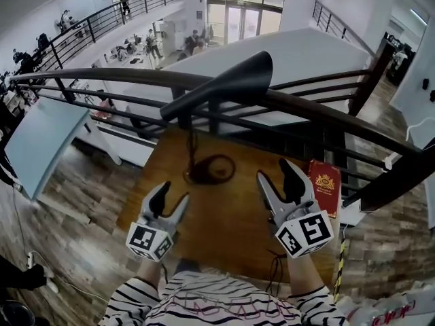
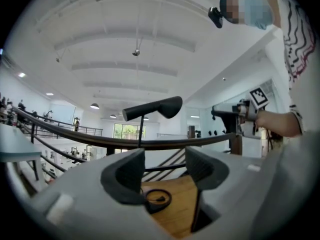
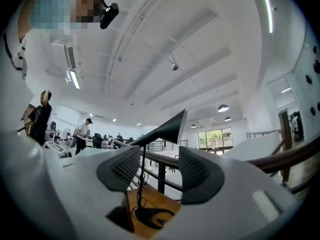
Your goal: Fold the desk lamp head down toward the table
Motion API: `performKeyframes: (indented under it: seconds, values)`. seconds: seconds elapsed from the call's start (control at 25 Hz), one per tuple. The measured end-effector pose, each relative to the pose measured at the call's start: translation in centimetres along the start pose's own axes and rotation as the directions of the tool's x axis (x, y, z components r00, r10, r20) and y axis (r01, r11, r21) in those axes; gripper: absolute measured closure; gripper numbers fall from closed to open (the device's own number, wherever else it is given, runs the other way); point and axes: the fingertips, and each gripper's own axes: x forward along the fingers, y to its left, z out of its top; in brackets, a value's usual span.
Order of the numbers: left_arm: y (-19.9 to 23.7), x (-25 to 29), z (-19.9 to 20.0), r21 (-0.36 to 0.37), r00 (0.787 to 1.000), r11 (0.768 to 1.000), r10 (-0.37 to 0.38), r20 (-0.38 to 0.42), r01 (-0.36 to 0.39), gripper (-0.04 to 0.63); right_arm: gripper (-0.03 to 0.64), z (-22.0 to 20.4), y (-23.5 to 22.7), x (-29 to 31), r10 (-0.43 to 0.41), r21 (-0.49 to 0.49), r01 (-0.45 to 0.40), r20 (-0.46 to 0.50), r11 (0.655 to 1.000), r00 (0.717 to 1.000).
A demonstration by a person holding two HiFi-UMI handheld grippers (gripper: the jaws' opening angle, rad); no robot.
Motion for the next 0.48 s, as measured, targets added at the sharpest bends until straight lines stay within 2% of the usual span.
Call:
performKeyframes:
  seconds: [0.2,0.48]
  values:
    - [2.2,2.7,0.7,0.011,0.999,0.999,-0.042,0.006,0.042,0.351,0.393,2.9,-1.4,3.0,-0.035,-0.086,0.038,0.036,0.996,0.999]
    - [6.4,6.4,1.7,0.07,0.995,0.993,-0.097,-0.006,0.097,0.362,0.402,6.3,-2.2,7.9,-0.081,-0.177,0.094,0.075,0.98,0.994]
